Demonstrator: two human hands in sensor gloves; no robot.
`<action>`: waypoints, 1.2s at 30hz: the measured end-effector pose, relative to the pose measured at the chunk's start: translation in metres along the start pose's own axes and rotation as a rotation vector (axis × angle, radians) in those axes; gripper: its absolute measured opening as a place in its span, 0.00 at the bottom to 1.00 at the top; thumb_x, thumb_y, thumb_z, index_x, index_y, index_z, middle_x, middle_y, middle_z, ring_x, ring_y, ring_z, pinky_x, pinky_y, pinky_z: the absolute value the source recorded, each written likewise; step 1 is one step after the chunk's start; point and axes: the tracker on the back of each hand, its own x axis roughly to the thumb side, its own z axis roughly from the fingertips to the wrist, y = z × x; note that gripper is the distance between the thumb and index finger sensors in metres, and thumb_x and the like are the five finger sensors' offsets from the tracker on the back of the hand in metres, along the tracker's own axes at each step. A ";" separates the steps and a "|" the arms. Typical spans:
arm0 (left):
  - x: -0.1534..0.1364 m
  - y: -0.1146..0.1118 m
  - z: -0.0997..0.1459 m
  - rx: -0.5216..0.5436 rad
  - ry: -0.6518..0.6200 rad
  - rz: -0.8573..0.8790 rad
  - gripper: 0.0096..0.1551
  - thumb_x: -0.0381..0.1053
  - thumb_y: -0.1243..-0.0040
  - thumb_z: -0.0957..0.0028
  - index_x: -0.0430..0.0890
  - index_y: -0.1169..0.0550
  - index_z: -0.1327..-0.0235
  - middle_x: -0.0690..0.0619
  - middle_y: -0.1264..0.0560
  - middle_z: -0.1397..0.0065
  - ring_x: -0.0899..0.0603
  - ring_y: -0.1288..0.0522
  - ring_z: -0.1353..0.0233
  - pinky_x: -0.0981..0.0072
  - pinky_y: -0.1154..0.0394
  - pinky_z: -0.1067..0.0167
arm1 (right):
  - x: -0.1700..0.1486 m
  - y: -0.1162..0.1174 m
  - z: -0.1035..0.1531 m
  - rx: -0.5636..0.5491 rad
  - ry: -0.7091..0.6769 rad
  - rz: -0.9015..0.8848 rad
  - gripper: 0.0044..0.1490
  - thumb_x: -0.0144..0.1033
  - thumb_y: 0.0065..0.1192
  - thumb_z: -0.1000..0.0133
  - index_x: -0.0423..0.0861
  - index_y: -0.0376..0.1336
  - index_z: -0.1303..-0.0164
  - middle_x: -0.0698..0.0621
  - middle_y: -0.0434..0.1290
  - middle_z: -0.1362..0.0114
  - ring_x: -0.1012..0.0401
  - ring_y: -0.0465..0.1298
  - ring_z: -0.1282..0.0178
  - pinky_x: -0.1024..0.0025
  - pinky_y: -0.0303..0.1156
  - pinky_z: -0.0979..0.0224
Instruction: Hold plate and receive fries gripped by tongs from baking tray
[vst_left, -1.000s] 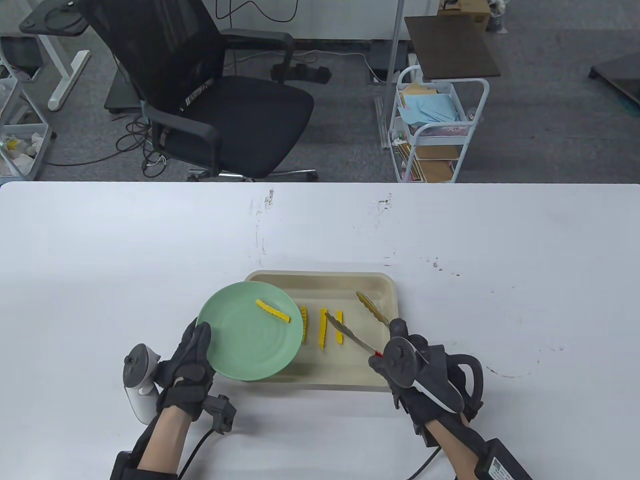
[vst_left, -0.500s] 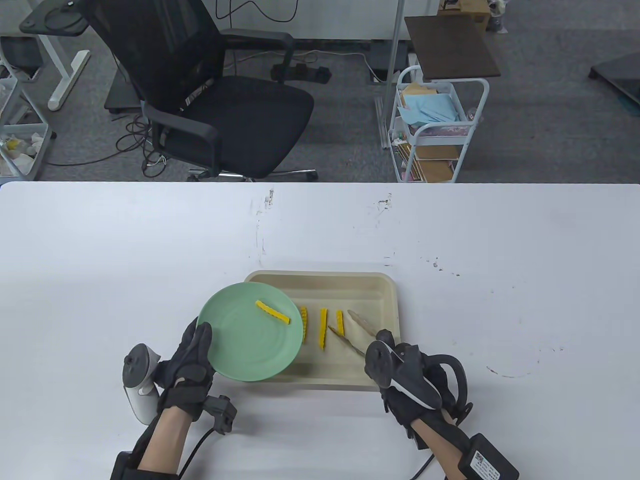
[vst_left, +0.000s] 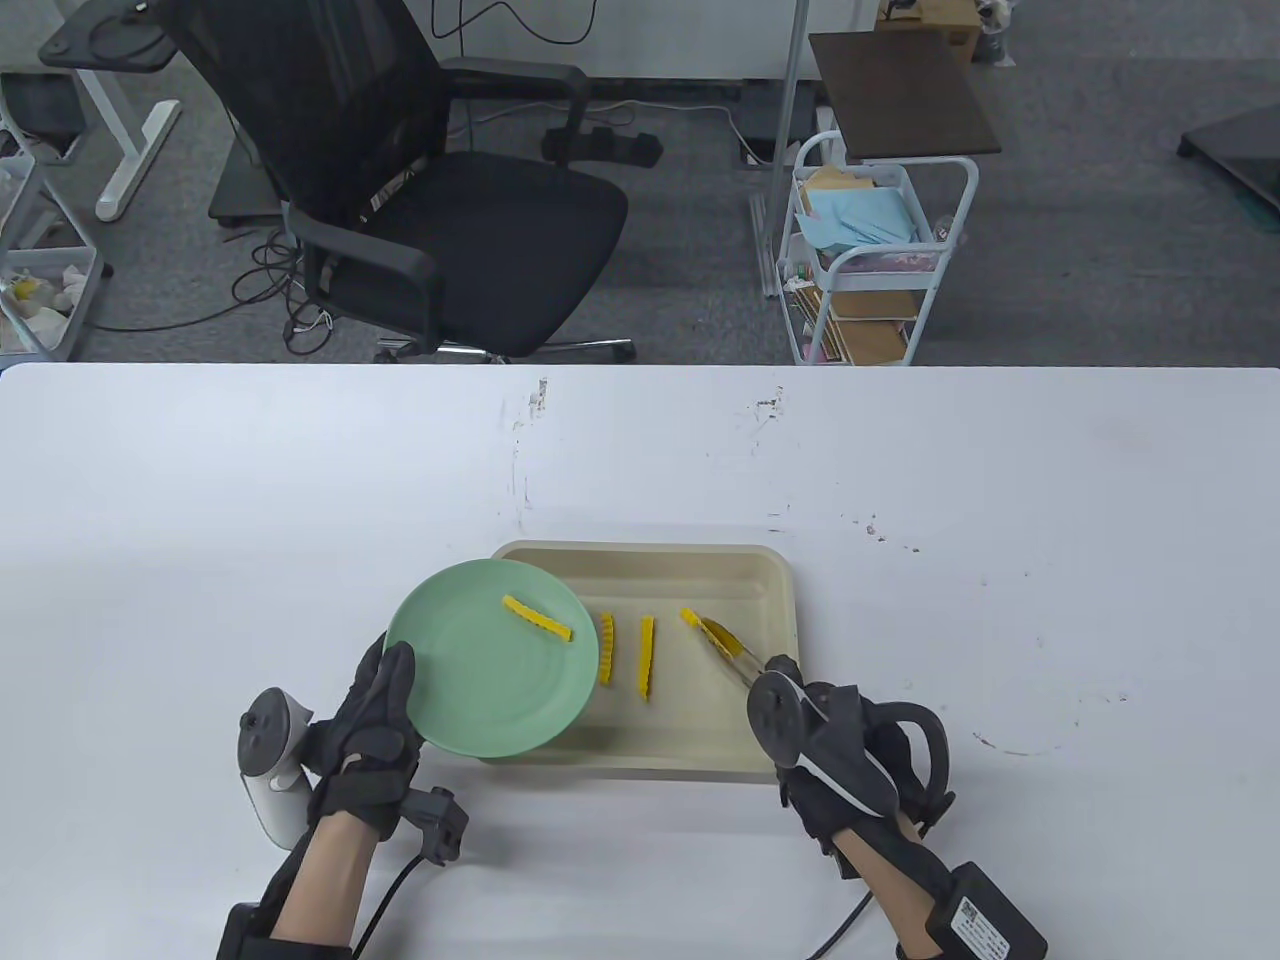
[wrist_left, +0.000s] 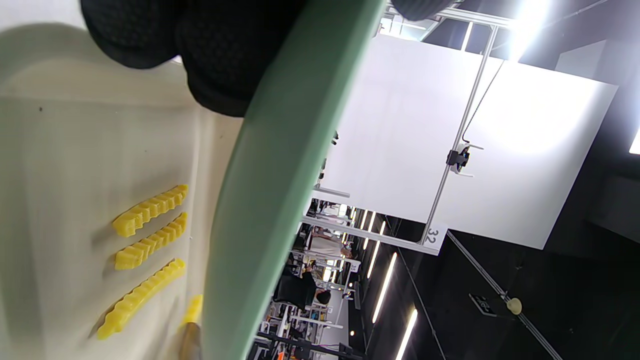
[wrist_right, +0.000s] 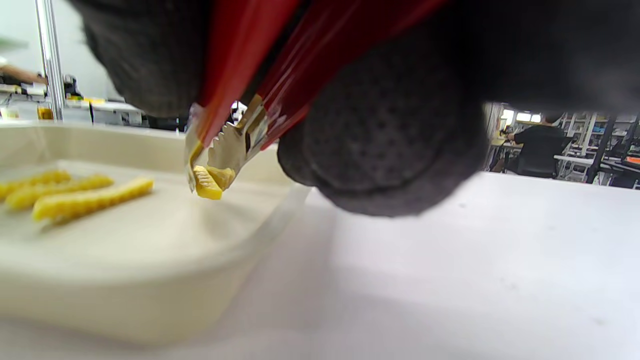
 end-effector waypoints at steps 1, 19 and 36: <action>0.000 0.000 0.000 0.001 0.002 0.000 0.39 0.54 0.65 0.32 0.33 0.57 0.22 0.43 0.36 0.32 0.41 0.24 0.47 0.41 0.30 0.45 | -0.001 -0.006 0.001 -0.017 -0.003 -0.032 0.34 0.54 0.65 0.53 0.52 0.68 0.38 0.48 0.82 0.46 0.52 0.87 0.75 0.55 0.82 0.72; -0.003 -0.007 0.001 -0.020 0.020 -0.026 0.37 0.53 0.65 0.33 0.32 0.54 0.22 0.43 0.34 0.32 0.42 0.22 0.48 0.42 0.27 0.46 | 0.084 -0.062 0.021 -0.126 -0.377 -0.080 0.34 0.55 0.65 0.53 0.52 0.69 0.38 0.48 0.83 0.46 0.53 0.87 0.75 0.55 0.82 0.73; -0.003 -0.006 -0.001 -0.016 0.018 -0.018 0.38 0.53 0.65 0.33 0.33 0.56 0.22 0.43 0.36 0.32 0.41 0.23 0.47 0.41 0.29 0.45 | 0.049 -0.058 0.019 -0.155 -0.276 -0.183 0.43 0.63 0.62 0.55 0.51 0.65 0.33 0.48 0.80 0.41 0.52 0.87 0.69 0.55 0.81 0.68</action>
